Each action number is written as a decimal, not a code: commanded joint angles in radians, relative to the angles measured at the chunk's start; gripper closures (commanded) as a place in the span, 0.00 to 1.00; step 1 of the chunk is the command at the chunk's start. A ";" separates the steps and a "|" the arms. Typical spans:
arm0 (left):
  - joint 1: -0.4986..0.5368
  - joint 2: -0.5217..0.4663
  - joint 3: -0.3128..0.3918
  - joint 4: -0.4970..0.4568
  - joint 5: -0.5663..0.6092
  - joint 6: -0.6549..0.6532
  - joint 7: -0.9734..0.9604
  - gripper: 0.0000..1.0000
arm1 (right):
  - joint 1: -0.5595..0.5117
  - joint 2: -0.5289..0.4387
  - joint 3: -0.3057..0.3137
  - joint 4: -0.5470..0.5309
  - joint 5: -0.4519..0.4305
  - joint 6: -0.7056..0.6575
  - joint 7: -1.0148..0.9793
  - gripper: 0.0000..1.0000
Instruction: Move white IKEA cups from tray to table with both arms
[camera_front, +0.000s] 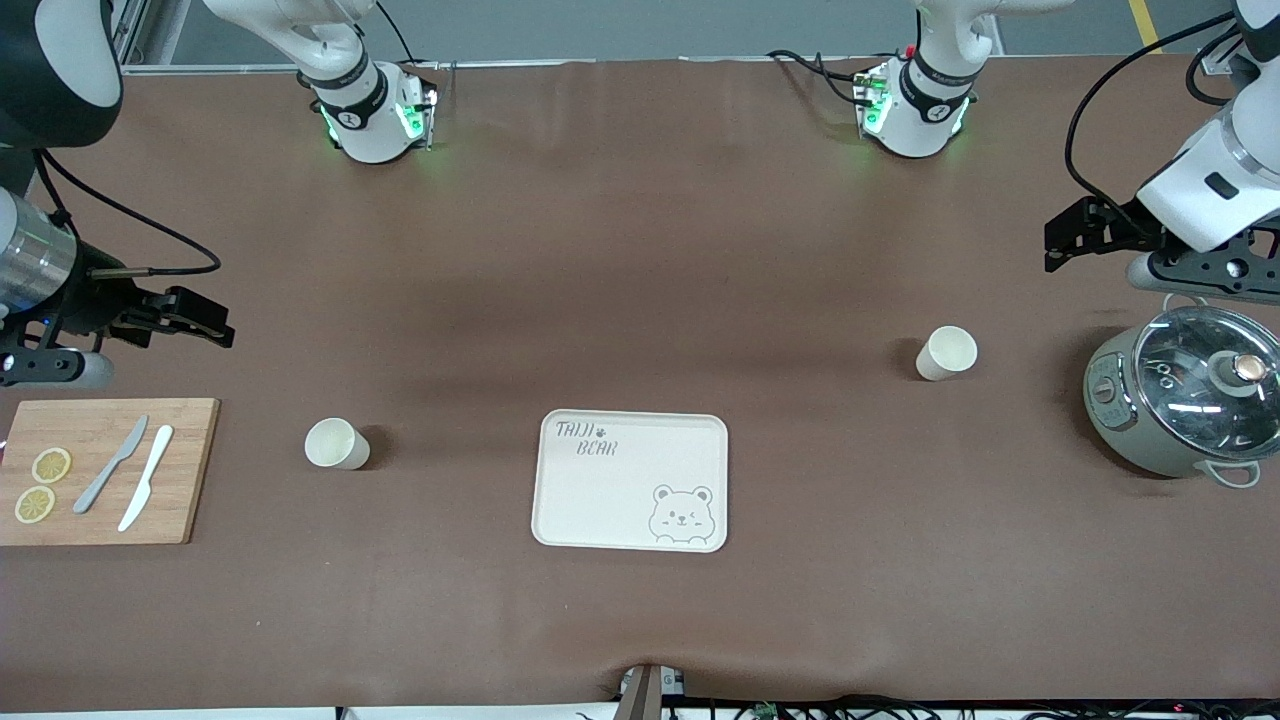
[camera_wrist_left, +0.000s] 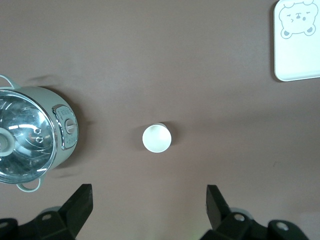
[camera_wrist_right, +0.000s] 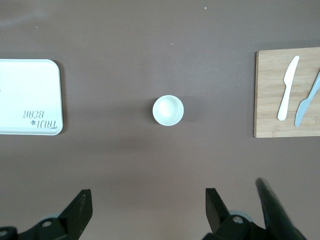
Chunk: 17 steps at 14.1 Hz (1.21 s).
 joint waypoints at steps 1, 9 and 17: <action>-0.001 0.005 0.002 0.022 0.005 -0.020 -0.006 0.00 | 0.000 -0.006 0.001 0.011 -0.002 -0.019 0.015 0.00; -0.001 0.008 0.002 0.022 0.003 -0.019 -0.025 0.00 | -0.002 -0.008 -0.001 0.011 -0.002 -0.020 0.015 0.00; -0.001 0.012 0.002 0.022 0.005 -0.009 -0.017 0.00 | -0.002 -0.008 -0.001 0.011 -0.002 -0.020 0.017 0.00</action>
